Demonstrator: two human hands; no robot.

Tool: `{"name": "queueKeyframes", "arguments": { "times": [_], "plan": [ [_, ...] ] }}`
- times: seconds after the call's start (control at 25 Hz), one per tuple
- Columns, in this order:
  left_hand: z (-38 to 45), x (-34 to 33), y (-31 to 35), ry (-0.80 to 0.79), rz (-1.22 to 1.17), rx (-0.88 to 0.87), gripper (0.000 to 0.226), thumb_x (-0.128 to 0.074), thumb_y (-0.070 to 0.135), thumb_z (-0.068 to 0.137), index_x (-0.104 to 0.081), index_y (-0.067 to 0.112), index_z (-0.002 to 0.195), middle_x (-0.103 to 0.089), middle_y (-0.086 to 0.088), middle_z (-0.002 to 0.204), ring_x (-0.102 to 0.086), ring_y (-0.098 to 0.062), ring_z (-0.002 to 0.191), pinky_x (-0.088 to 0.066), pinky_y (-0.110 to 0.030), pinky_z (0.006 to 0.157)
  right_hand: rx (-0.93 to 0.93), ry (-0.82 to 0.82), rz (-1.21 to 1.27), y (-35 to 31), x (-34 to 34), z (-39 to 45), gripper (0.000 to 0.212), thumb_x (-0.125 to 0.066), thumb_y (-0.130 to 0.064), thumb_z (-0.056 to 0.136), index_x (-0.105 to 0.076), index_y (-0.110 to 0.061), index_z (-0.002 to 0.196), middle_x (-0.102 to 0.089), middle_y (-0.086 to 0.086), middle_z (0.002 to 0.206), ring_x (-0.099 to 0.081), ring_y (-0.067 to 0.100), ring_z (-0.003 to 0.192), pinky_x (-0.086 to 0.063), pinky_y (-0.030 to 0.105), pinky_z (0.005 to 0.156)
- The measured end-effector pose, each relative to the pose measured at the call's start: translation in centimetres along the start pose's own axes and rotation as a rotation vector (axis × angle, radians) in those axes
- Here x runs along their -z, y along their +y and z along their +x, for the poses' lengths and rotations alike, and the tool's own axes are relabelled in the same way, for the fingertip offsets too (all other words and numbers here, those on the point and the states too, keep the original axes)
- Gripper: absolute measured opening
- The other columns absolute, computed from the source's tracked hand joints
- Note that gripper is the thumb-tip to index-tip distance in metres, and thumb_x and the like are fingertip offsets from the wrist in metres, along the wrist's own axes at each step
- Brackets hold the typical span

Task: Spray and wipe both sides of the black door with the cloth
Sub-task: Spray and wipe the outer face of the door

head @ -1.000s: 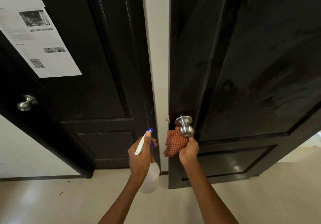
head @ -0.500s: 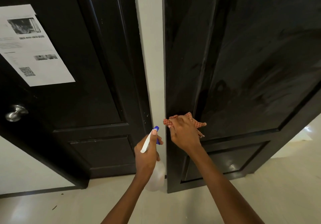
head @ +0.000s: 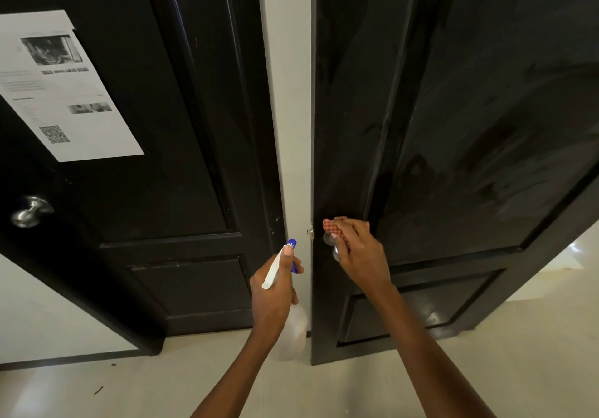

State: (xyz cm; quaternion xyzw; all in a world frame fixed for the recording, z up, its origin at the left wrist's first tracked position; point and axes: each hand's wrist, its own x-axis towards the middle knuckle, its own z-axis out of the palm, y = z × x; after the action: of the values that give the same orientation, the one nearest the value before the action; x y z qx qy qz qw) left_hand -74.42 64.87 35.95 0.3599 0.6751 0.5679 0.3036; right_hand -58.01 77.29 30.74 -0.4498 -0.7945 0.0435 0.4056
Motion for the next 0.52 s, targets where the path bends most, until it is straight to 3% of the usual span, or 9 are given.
{"name": "queueKeyframes", "arguments": {
  "times": [0.28, 0.44, 0.52],
  "plan": [
    [-0.4, 0.0, -0.4, 0.011, -0.015, 0.002, 0.049, -0.043, 0.062, 0.082, -0.068, 0.019, 0.076, -0.070, -0.002, 0.076, -0.065, -0.025, 0.067, -0.056, -0.024, 0.058, 0.040, -0.062, -0.267, -0.7, 0.1, -2.1, 0.045, -0.042, -0.038, 0.101, -0.060, -0.017, 0.137, -0.060, 0.008, 0.142, -0.056, 0.030, 0.132, -0.050, 0.047, 0.102],
    [-0.6, -0.3, -0.1, 0.012, -0.021, 0.025, 0.047, -0.043, 0.060, 0.081, -0.066, 0.020, 0.075, -0.068, -0.004, 0.076, -0.063, -0.019, 0.065, -0.050, -0.010, 0.052, 0.186, -0.169, -0.341, -1.6, -0.5, -1.0, 0.038, -0.063, -0.029, 0.094, -0.066, -0.014, 0.129, -0.067, 0.010, 0.131, -0.062, 0.033, 0.124, -0.046, 0.051, 0.107],
    [-0.6, -0.3, 0.0, 0.023, -0.020, 0.026, 0.046, -0.043, 0.059, 0.082, -0.066, 0.020, 0.074, -0.068, -0.004, 0.075, -0.063, -0.019, 0.065, -0.050, -0.010, 0.052, 0.234, -0.213, -0.379, -1.6, -0.5, -0.2, 0.039, -0.070, -0.028, 0.091, -0.067, -0.014, 0.127, -0.069, 0.009, 0.127, -0.064, 0.032, 0.120, -0.047, 0.049, 0.106]
  ]
}}
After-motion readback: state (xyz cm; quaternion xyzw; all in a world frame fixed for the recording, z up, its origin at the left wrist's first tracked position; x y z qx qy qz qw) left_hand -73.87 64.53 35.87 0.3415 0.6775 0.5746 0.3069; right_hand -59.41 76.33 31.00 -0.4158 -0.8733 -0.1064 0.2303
